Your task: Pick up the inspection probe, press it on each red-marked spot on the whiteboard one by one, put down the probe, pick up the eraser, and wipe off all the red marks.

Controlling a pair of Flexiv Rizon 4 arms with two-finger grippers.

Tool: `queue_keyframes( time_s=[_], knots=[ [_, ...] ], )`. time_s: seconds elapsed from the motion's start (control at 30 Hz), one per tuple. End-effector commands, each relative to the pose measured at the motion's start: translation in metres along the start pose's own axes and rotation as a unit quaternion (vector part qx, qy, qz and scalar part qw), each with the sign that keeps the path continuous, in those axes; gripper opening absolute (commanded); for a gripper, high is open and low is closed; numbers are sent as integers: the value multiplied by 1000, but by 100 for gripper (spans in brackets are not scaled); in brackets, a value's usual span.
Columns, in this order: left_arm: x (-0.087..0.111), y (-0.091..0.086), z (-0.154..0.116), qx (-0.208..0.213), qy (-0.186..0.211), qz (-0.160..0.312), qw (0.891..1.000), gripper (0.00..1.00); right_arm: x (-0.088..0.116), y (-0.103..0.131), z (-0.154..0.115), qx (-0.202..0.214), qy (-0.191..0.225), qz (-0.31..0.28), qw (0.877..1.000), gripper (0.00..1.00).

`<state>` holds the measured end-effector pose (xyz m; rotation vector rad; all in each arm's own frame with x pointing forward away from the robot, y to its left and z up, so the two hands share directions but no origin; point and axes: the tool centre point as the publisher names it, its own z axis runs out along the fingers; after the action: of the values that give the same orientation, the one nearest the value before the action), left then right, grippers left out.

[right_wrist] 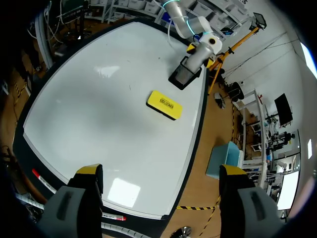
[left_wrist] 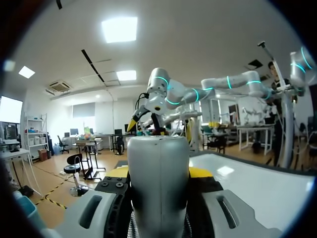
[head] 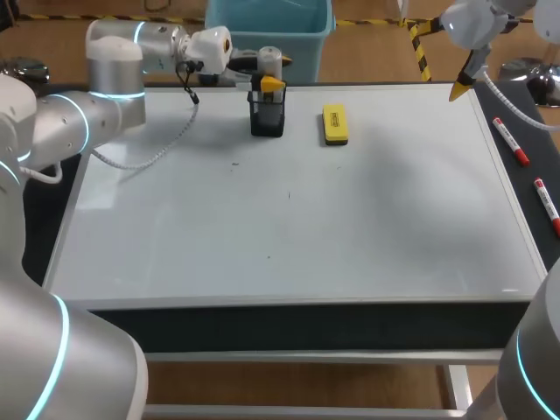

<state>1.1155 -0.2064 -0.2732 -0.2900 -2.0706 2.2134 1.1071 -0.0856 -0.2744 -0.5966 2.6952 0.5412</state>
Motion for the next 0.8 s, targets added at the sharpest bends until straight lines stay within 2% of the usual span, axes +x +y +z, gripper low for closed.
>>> queue_keyframes(
  time_s=[0.03, 0.07, 0.1, 0.2, 0.5, 0.63, 0.8],
  knots=[
    [-9, 5, -2, 2, 64, -3, 998, 48, -1, 0, -1, 1, 2, -1, 1000, 100],
    [-9, 5, -2, 2, 63, -3, 998, 63, -1, 0, -1, 1, 2, -1, 1000, 100],
    [-9, 5, -2, 1, 63, -3, 998, 87, -1, 0, -1, 1, 2, -1, 1000, 100],
    [-10, 5, -2, 2, 62, -3, 998, 100, -1, 0, -1, 1, 2, -1, 1000, 100],
    [-9, -10, -6, 2, 57, 10, 998, 100, -1, 0, -1, 1, 2, -1, 1000, 100],
    [-7, -18, -13, -46, 35, 16, 998, 100, -1, 0, -1, 1, 2, -1, 1000, 100],
    [-3, -28, -26, -84, 6, 23, 996, 100, -1, 0, -1, 1, 2, -1, 1000, 100]
  ],
)
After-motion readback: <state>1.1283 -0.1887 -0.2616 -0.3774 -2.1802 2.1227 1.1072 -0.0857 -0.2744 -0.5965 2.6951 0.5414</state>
